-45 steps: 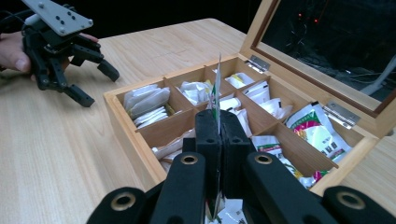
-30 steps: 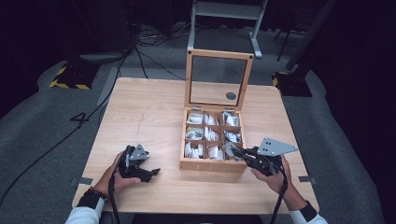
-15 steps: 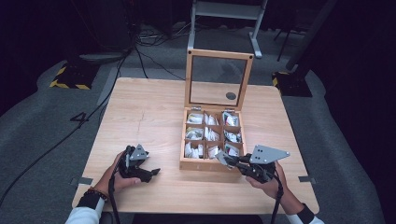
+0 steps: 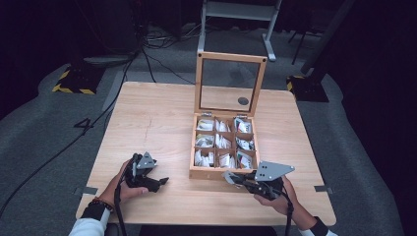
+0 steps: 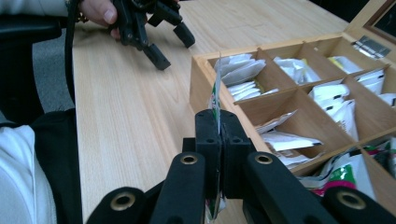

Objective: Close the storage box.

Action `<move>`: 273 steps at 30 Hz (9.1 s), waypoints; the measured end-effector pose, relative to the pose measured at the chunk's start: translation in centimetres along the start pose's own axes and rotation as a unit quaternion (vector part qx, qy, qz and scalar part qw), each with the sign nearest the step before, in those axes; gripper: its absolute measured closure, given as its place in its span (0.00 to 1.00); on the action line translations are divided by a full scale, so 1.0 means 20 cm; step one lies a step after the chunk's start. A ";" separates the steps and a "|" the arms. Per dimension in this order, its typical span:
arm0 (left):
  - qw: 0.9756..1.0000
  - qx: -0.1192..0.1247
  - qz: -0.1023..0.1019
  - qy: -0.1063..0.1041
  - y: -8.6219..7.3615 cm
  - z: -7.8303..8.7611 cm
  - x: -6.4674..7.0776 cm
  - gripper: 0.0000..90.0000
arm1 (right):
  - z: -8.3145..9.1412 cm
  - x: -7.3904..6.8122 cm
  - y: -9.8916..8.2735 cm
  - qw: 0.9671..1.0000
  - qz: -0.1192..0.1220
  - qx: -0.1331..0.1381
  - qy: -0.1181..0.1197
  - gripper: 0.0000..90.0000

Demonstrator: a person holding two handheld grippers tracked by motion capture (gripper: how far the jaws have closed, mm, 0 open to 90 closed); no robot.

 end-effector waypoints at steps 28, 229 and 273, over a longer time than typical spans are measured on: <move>1.000 0.000 0.000 0.000 0.00 0.00 0.00 0.19 | -0.14 -0.02 -0.16 0.998 0.011 -0.064 0.021 0.98; 0.990 0.091 0.102 0.034 1.23 -0.47 -0.34 0.56 | -0.27 1.38 -0.17 0.950 -0.245 -0.043 -0.186 0.56; 0.983 0.176 0.046 0.027 1.30 -0.10 -0.18 0.65 | 0.01 1.25 -0.01 0.962 -0.194 0.011 -0.191 0.67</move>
Point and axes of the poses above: each handheld gripper's, and its own axes: z roughly backward along the jaws, y roughly out of its top, x roughly to its right, the point moved 7 cm from there along -z, roughly forward along the jaws, and after that the axes turned 7 degrees about z, right-handed, at the moved point
